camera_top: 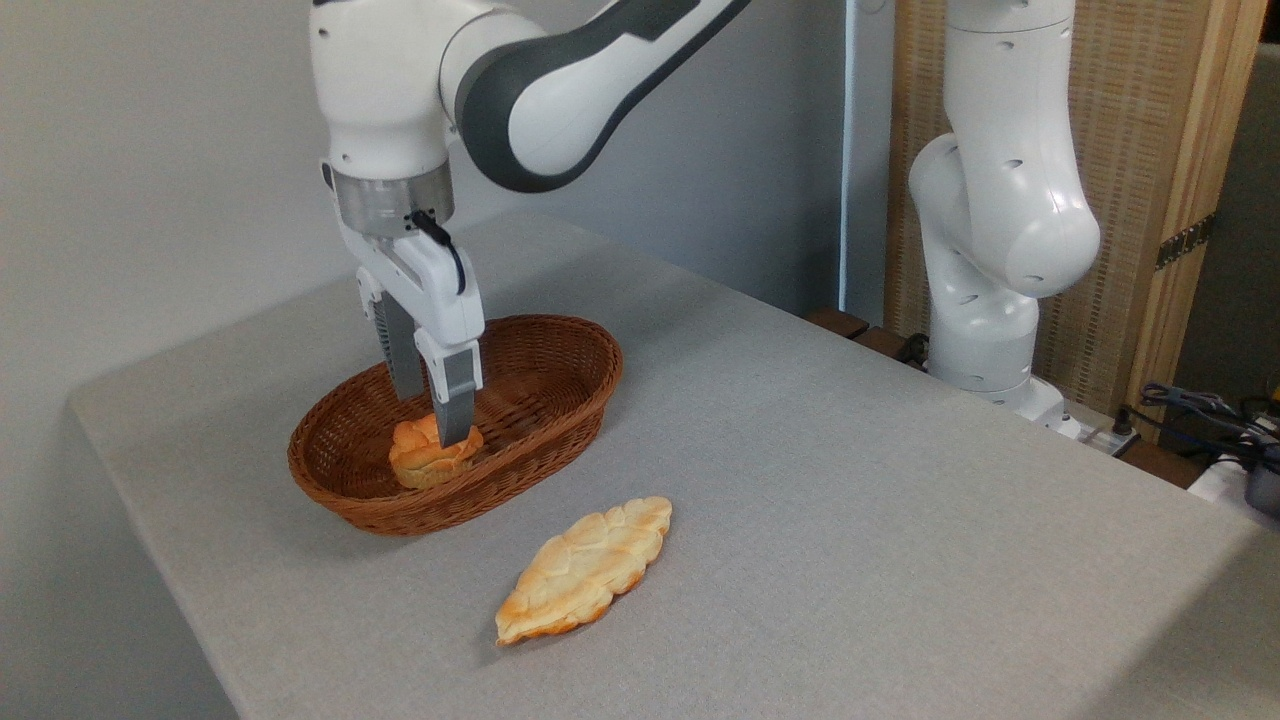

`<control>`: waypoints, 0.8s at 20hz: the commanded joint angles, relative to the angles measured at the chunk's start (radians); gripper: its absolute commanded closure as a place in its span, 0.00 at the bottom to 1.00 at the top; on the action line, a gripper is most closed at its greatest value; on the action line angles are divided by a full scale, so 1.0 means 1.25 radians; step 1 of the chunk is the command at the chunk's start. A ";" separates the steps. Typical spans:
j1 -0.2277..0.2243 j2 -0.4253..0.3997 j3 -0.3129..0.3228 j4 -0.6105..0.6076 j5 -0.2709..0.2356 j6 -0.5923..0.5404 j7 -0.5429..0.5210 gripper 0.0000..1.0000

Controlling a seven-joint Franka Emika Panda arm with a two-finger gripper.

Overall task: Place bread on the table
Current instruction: 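Lower the gripper into the basket and close it on the round roll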

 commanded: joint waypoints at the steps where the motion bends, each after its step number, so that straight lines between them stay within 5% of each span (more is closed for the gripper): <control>1: -0.009 0.010 0.005 -0.004 -0.008 0.016 -0.005 0.00; 15: -0.009 0.082 -0.030 0.000 0.001 0.039 -0.005 0.01; 16: -0.009 0.082 -0.030 0.000 0.002 0.039 -0.005 0.17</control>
